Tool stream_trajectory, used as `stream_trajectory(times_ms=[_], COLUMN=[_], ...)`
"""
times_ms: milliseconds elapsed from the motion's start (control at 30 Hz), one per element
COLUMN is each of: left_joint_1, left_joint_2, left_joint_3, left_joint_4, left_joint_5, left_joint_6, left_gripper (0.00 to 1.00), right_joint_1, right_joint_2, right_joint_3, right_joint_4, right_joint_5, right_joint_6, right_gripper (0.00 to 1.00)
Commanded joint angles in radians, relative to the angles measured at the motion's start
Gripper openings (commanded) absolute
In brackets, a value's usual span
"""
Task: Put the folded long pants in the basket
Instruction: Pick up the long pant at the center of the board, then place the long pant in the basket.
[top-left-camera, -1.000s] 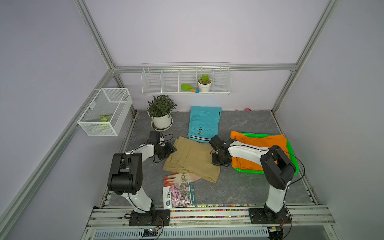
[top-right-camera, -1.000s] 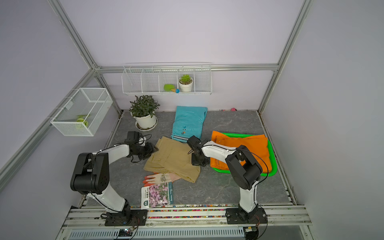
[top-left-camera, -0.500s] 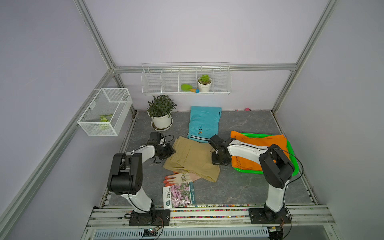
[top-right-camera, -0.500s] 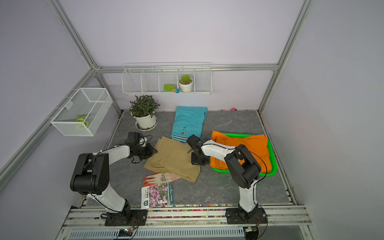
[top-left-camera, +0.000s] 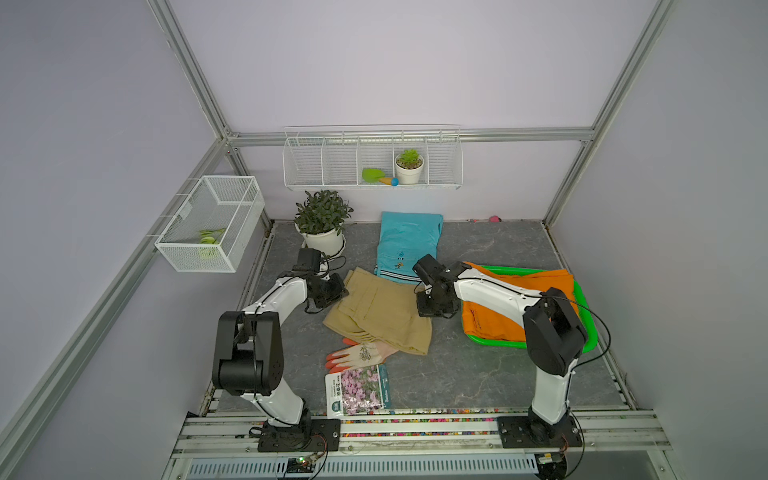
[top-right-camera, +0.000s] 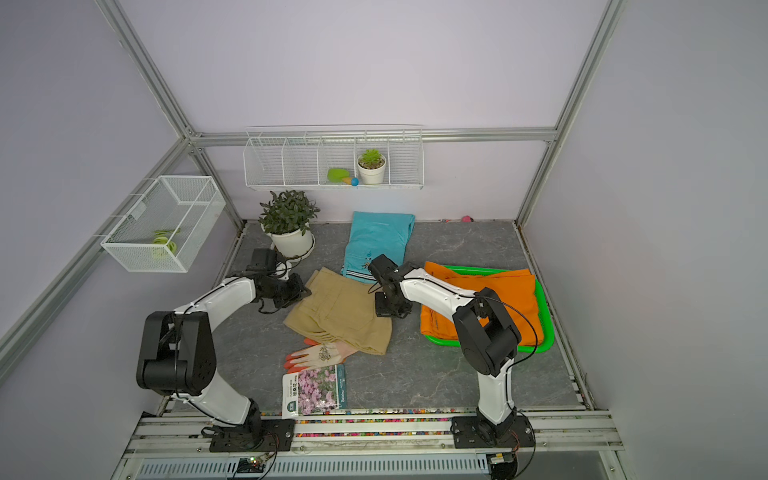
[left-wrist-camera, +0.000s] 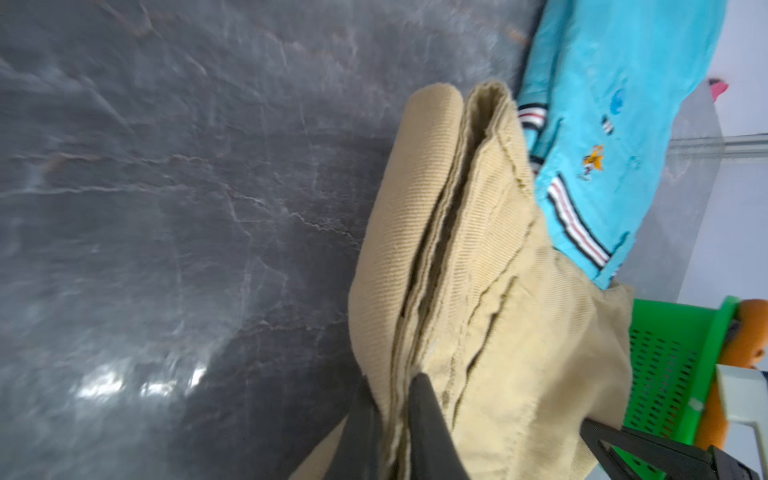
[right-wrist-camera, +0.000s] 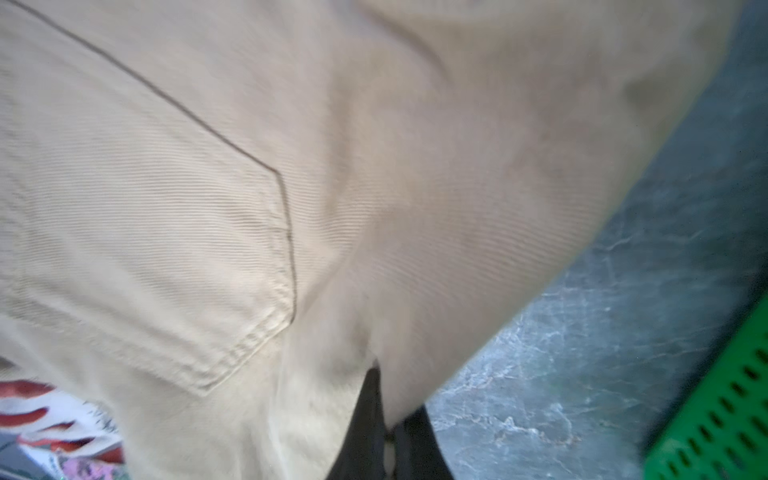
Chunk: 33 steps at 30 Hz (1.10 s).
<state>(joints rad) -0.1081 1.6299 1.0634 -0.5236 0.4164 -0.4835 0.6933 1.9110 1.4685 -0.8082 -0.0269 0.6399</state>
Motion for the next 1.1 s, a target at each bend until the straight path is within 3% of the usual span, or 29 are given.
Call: stream_trajectory(times_ms=[0, 300, 433, 567, 733, 867, 1067], left_joint_1=[0.000, -0.019, -0.083, -0.216, -0.421, -0.539, -0.712], left_joint_2=[-0.074, -0.246, -0.304, -0.302, -0.228, -0.094, 0.194], left_joint_3=[0.083, 0.130, 0.161, 0.278, 0.435, 0.511, 0.745], left_joint_4=[-0.133, -0.278, -0.308, -0.335, -0.276, -0.173, -0.152], left_joint_5=[-0.044, 0.025, 0.062, 0.013, -0.090, -0.135, -0.158], left_joint_6=[0.015, -0.048, -0.107, -0.182, -0.281, -0.326, -0.356], left_gripper=[0.00, 0.00, 0.00, 0.00, 0.00, 0.00, 0.00], right_joint_1=[-0.002, -0.024, -0.091, -0.184, -0.383, -0.526, -0.834], right_joint_2=[-0.058, -0.185, -0.296, -0.409, -0.519, -0.632, -0.635], right_joint_3=[0.072, 0.147, 0.138, 0.151, 0.121, 0.015, -0.084], right_joint_4=[-0.113, -0.282, -0.306, -0.349, -0.374, -0.301, -0.235], right_joint_5=[0.047, 0.117, 0.119, 0.144, 0.169, 0.313, 0.224], right_joint_6=[-0.081, -0.176, -0.197, -0.219, -0.226, -0.267, -0.307], right_gripper=[0.00, 0.00, 0.00, 0.00, 0.00, 0.00, 0.00])
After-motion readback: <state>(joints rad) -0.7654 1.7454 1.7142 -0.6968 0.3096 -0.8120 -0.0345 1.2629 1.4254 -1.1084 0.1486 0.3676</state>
